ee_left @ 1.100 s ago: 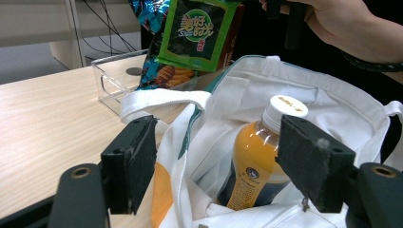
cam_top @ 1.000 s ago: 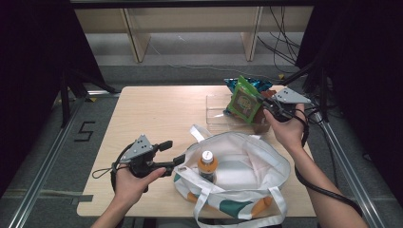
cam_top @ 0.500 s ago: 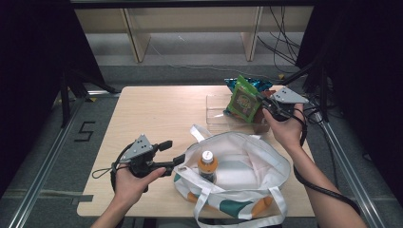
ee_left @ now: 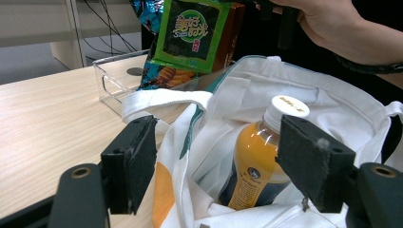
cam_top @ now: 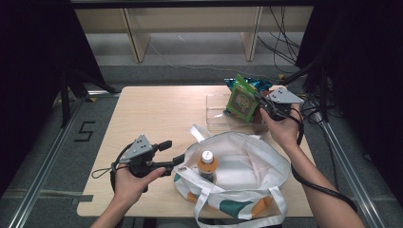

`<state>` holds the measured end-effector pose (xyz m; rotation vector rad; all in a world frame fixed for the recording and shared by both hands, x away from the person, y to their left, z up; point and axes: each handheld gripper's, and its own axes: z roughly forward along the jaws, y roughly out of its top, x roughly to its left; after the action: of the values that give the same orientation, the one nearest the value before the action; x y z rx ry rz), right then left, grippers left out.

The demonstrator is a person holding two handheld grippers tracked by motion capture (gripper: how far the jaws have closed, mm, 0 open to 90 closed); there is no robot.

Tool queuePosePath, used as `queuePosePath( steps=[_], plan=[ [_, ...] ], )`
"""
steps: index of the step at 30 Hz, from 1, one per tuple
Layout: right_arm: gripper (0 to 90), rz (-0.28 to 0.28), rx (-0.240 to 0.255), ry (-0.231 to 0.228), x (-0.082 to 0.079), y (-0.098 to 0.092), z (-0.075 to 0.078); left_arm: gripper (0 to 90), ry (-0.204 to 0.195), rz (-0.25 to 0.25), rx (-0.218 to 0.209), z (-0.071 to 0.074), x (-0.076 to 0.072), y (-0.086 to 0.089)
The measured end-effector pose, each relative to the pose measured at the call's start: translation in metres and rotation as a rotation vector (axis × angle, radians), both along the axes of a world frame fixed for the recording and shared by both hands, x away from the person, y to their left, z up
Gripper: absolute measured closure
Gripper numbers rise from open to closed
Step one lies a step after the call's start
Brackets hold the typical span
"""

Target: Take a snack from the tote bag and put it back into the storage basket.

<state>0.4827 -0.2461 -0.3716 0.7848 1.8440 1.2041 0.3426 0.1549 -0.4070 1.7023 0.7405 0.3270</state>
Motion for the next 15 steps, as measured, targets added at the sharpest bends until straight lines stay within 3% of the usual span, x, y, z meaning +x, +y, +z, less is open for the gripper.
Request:
queuePosePath(
  steps=[15],
  plan=[
    [90.0, -0.009, -0.006, -0.022, 0.0044, 0.0058, 0.0029, 28.9, -0.001, -0.004, -0.001, -0.0002, 0.0004, 0.0004]
  ],
)
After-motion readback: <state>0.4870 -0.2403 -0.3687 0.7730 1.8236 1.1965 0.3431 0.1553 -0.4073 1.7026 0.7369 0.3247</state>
